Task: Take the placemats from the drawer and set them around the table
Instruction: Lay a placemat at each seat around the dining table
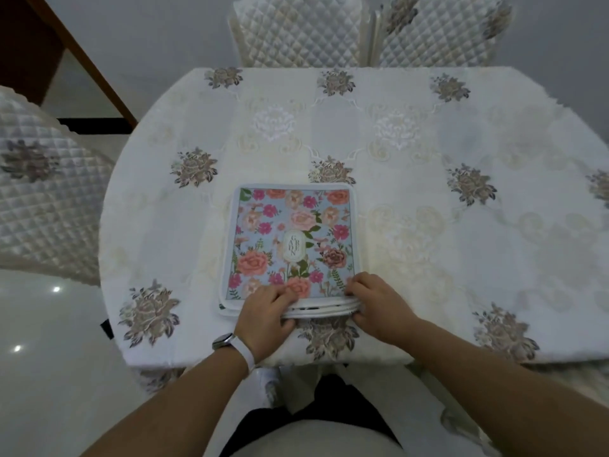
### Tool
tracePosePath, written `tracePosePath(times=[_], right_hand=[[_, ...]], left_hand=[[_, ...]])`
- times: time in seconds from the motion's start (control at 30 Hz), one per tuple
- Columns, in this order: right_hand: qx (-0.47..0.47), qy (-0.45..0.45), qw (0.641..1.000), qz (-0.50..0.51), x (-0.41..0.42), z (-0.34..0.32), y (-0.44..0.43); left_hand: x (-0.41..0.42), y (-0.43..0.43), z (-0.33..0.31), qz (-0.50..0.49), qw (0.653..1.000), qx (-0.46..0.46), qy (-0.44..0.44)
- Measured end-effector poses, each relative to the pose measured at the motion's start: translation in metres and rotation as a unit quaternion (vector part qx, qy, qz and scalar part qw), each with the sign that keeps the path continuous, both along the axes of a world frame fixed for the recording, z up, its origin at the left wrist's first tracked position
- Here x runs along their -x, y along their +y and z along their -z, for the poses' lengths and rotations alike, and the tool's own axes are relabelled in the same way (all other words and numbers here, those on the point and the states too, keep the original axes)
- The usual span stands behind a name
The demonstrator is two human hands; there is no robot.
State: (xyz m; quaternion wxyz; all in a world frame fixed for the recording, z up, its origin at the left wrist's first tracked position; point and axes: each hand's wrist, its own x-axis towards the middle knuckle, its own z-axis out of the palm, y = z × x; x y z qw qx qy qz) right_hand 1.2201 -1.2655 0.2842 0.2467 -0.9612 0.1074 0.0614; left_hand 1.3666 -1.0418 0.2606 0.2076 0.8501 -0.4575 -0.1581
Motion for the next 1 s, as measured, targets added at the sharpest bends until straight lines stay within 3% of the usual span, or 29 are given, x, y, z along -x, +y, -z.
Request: tracePosePath(times=[0.23, 0.4, 0.67, 0.83, 1.0], right_hand=[[0.023, 0.029, 0.999, 0.006, 0.012, 0.013, 0.017], [0.000, 0.059, 0.998, 0.025, 0.005, 0.004, 0.018], [-0.059, 0.070, 0.984, 0.154, -0.029, -0.010, 0.014], [-0.115, 0.099, 0.942, 0.300, -0.052, -0.008, 0.007], [-0.176, 0.110, 0.913, 0.352, -0.068, -0.001, -0.002]], left_hand=[[-0.002, 0.007, 0.012, 0.053, 0.998, -0.002, -0.027], [-0.014, 0.009, 0.002, 0.057, 0.998, 0.011, 0.010], [-0.072, 0.021, -0.016, -0.101, 0.993, 0.024, 0.064], [-0.107, 0.025, -0.018, -0.197, 0.976, -0.006, 0.090], [-0.111, 0.010, -0.025, -0.263, 0.952, 0.019, 0.156]])
